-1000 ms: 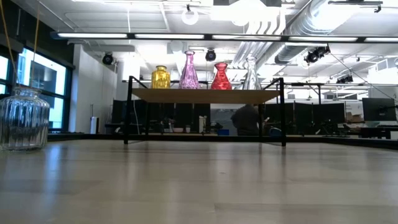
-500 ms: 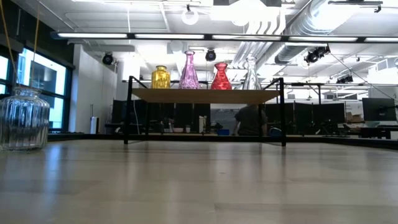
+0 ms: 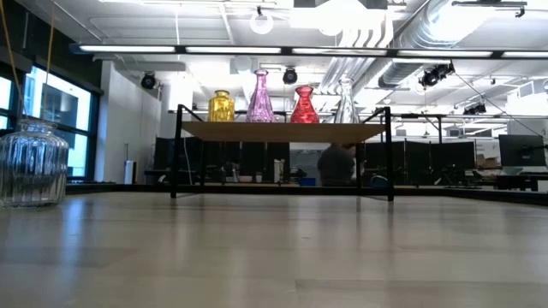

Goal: Sort vases onto shelf
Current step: Put the yellow vase on the shelf, then put the purple vase on the shelf

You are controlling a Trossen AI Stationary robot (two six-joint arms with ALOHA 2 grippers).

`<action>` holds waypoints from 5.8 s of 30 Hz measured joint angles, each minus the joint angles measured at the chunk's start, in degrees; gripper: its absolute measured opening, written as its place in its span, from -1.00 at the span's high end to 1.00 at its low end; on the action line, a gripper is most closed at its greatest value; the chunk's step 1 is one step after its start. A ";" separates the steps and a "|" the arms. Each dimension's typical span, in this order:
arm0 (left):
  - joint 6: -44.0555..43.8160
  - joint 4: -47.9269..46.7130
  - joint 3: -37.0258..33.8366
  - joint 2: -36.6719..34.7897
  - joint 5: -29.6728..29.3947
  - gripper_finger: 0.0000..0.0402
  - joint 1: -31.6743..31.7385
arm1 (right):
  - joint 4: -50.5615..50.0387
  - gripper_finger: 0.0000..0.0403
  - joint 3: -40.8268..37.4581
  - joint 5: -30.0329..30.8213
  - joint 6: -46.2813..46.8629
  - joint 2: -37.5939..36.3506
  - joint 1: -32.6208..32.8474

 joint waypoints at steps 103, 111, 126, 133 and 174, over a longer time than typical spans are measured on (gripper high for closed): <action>0.10 56.26 -55.89 -10.88 0.86 0.18 35.15 | -7.32 0.45 -0.04 -6.54 -2.88 0.16 -11.43; -1.58 56.82 -55.93 -10.88 1.47 0.17 35.15 | -7.32 0.45 -0.04 -6.54 -2.88 0.16 -11.43; -2.10 56.35 -56.15 -13.68 1.31 0.17 35.26 | -7.32 0.45 -0.05 -6.59 -2.88 0.16 -11.43; -7.50 56.29 -56.13 -13.70 5.62 0.17 37.20 | -7.32 0.45 -0.04 -7.80 -2.86 0.16 -11.43; -12.51 58.92 -55.98 -29.92 16.38 0.13 37.43 | -14.81 0.45 -0.06 -19.71 6.39 0.05 -11.39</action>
